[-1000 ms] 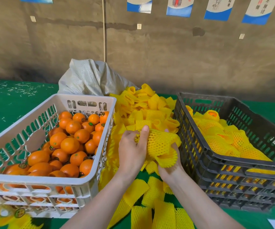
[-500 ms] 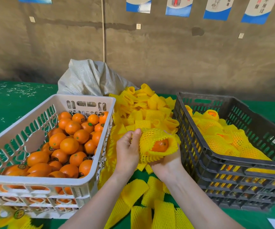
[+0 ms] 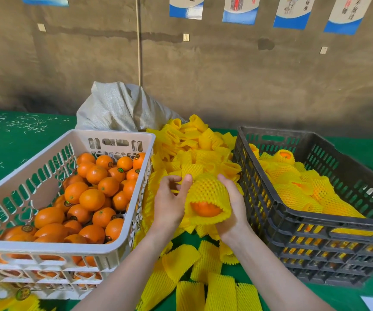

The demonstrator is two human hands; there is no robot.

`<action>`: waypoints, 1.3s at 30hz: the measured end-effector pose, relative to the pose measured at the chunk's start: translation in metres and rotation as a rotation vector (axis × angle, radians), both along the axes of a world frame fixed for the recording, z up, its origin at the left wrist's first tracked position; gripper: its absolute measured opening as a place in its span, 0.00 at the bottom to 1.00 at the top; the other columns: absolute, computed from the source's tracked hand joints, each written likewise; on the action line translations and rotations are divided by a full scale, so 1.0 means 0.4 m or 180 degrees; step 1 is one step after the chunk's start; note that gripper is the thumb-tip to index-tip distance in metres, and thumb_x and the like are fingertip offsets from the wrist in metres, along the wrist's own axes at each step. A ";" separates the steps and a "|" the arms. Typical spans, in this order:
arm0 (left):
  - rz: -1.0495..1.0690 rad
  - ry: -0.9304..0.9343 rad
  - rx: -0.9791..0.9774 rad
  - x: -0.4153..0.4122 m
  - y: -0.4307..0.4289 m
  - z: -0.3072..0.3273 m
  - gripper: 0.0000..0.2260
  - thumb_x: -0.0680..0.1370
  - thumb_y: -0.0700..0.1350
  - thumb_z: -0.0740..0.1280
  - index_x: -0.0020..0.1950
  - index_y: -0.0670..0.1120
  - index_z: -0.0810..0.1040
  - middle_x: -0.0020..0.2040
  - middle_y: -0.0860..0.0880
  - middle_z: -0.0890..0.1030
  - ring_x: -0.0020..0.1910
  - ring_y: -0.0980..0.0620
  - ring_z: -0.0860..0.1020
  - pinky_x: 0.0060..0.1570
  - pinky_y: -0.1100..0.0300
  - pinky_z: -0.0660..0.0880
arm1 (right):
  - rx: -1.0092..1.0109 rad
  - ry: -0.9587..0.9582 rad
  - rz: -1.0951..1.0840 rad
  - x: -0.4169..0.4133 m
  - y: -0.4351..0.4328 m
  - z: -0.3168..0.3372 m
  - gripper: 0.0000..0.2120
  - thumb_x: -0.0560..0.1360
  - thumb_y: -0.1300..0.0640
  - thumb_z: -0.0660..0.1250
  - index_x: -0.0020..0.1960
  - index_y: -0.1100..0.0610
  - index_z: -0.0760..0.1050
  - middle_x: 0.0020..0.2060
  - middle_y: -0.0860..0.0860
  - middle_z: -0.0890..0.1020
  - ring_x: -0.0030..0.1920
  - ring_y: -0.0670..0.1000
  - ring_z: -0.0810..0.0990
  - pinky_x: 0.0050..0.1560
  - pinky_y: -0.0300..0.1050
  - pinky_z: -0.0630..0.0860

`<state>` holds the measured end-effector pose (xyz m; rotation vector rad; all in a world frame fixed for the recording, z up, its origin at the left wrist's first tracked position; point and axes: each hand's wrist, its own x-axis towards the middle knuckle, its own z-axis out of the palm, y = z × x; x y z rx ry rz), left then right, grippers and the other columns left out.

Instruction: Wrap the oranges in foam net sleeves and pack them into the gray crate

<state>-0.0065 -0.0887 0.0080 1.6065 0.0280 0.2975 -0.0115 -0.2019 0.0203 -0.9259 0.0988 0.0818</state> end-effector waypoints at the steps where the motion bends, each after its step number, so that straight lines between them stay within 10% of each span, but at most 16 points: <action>1: -0.0162 0.0522 -0.0159 -0.001 0.007 0.011 0.26 0.71 0.65 0.58 0.54 0.44 0.75 0.49 0.47 0.79 0.49 0.46 0.77 0.50 0.50 0.74 | -0.0110 -0.0077 -0.0021 0.002 -0.006 0.001 0.12 0.75 0.51 0.63 0.45 0.55 0.83 0.40 0.54 0.85 0.40 0.53 0.84 0.39 0.46 0.79; 4: -0.1237 0.1606 -0.0989 -0.011 0.010 0.036 0.25 0.72 0.69 0.54 0.55 0.52 0.76 0.47 0.51 0.82 0.46 0.51 0.80 0.42 0.54 0.78 | -0.0684 -0.0369 -0.0171 0.006 -0.020 -0.005 0.10 0.70 0.50 0.66 0.42 0.55 0.82 0.42 0.57 0.84 0.44 0.55 0.82 0.46 0.49 0.78; 10: -0.1742 0.1461 -0.2000 -0.016 -0.026 0.032 0.27 0.70 0.62 0.64 0.64 0.50 0.76 0.57 0.45 0.83 0.55 0.46 0.82 0.49 0.51 0.79 | -0.2108 -0.1393 -0.0876 0.005 -0.026 -0.016 0.15 0.71 0.47 0.62 0.47 0.59 0.71 0.42 0.54 0.74 0.45 0.51 0.74 0.47 0.50 0.71; 15: -0.1580 0.1077 -0.1687 -0.017 -0.033 0.021 0.27 0.65 0.57 0.69 0.62 0.48 0.77 0.53 0.46 0.84 0.51 0.48 0.83 0.45 0.55 0.80 | -0.2066 -0.1322 -0.0942 0.013 -0.031 -0.029 0.15 0.70 0.47 0.62 0.56 0.46 0.70 0.53 0.45 0.75 0.54 0.43 0.74 0.51 0.36 0.70; 19: -0.1142 0.0804 -0.1387 -0.019 -0.022 0.028 0.37 0.64 0.55 0.71 0.71 0.46 0.66 0.62 0.46 0.78 0.59 0.46 0.78 0.61 0.44 0.74 | -0.1566 -0.0733 -0.0249 0.004 -0.032 -0.042 0.25 0.67 0.40 0.66 0.62 0.43 0.69 0.64 0.47 0.73 0.63 0.47 0.73 0.62 0.47 0.72; 26: -0.1127 0.0502 -0.0660 -0.033 -0.010 0.018 0.25 0.73 0.59 0.62 0.68 0.57 0.62 0.52 0.68 0.73 0.42 0.75 0.74 0.36 0.78 0.72 | -0.1098 -0.0637 0.0585 -0.041 -0.015 -0.050 0.35 0.63 0.42 0.70 0.69 0.44 0.66 0.63 0.44 0.76 0.63 0.46 0.75 0.64 0.53 0.72; 30: -0.1344 0.0800 -0.0488 -0.029 0.011 0.024 0.38 0.70 0.70 0.46 0.76 0.54 0.58 0.72 0.57 0.65 0.69 0.58 0.67 0.66 0.62 0.64 | -0.1134 -0.0579 0.0350 -0.046 -0.022 -0.042 0.37 0.61 0.46 0.73 0.69 0.48 0.66 0.62 0.48 0.77 0.62 0.49 0.77 0.65 0.54 0.72; 39: -0.1306 0.0994 -0.0710 -0.012 -0.040 0.028 0.26 0.77 0.63 0.53 0.70 0.51 0.67 0.61 0.55 0.76 0.51 0.59 0.77 0.44 0.64 0.75 | -0.1277 -0.0630 0.0173 -0.053 -0.034 -0.056 0.40 0.60 0.48 0.74 0.70 0.45 0.63 0.64 0.46 0.74 0.63 0.47 0.74 0.64 0.49 0.73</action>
